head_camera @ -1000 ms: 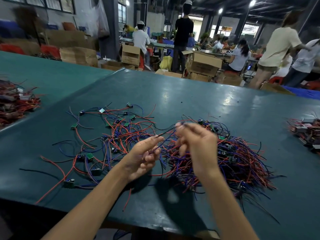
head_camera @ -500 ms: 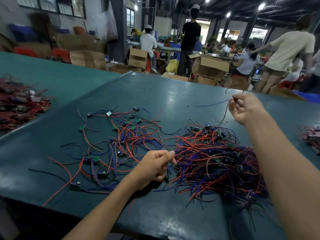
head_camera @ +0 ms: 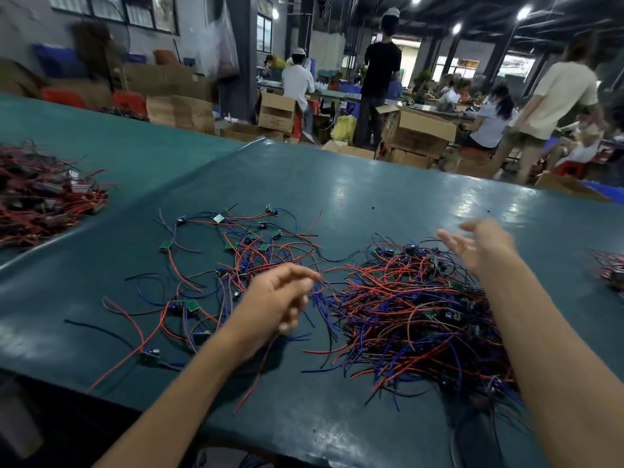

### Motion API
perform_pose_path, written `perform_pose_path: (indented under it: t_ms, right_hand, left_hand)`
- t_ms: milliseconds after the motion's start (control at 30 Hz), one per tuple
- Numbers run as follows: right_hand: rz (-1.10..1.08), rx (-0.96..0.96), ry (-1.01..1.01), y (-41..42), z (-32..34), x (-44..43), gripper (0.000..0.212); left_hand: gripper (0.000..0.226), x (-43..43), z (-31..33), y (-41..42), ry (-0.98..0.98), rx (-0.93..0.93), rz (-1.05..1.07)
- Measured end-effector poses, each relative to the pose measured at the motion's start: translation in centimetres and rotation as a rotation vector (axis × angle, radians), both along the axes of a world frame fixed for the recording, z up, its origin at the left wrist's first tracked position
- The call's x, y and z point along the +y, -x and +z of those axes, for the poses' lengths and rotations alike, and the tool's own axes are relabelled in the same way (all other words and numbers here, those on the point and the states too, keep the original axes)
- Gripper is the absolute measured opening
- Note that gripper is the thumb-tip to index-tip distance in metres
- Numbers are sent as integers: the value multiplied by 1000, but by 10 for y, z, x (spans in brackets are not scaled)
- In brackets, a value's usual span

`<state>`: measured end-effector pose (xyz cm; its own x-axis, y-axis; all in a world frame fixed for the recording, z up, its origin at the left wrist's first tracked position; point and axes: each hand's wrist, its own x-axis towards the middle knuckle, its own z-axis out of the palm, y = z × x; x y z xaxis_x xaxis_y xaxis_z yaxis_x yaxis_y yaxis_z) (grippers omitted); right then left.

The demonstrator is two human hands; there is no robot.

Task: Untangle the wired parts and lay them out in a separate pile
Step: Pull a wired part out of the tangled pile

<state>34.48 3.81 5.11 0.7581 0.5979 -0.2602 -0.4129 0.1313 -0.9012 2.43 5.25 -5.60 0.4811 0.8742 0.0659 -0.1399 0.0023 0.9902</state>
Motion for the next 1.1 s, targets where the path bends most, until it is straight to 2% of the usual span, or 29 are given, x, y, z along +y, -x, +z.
perform_pose_path:
  t_ms: [33, 100, 167, 267, 333, 433, 500, 567, 667, 733, 800, 900, 1100]
  right_hand:
    - [13, -97, -71, 12, 5, -8, 38]
    - [111, -379, -155, 42, 4, -30, 22]
    - [177, -750, -132, 77, -15, -54, 11]
    - [248, -1195, -90, 131, -52, -71, 10]
    - [394, -1365, -54, 157, -77, -69, 8]
    - [640, -1485, 273, 176, -107, -49, 17]
    - [666, -1576, 452, 183, -124, -38, 20]
    - [597, -1671, 445, 189, -138, -37, 20]
    - [502, -1724, 356, 189, -151, -40, 22]
    - [489, -1713, 333, 186, -151, -40, 23]
    - [488, -1700, 311, 185, -150, -39, 24]
    - [495, -1693, 289, 186, -150, -40, 24]
    - [511, -1671, 316, 187, -149, -40, 26]
  left_hand:
    - [19, 9, 5, 14, -81, 65, 136]
    - [19, 29, 16, 45, -377, 396, 374]
    - [17, 45, 28, 66, -597, 808, 279]
    - [13, 58, 34, 69, -618, 1239, -16]
    - [17, 63, 34, 61, -685, 1367, -57]
    - [30, 69, 34, 55, -770, 1447, -76]
    - [41, 73, 30, 56, -779, 1503, -91]
    - [44, 77, 27, 60, -772, 1518, -89]
    - [31, 80, 24, 67, -831, 1428, -83]
    - [27, 78, 24, 70, -911, 1331, -56]
    - [24, 76, 28, 70, -977, 1158, 22]
    - [22, 73, 40, 70, -989, 951, 112]
    - [19, 76, 61, 60, -985, 803, 198]
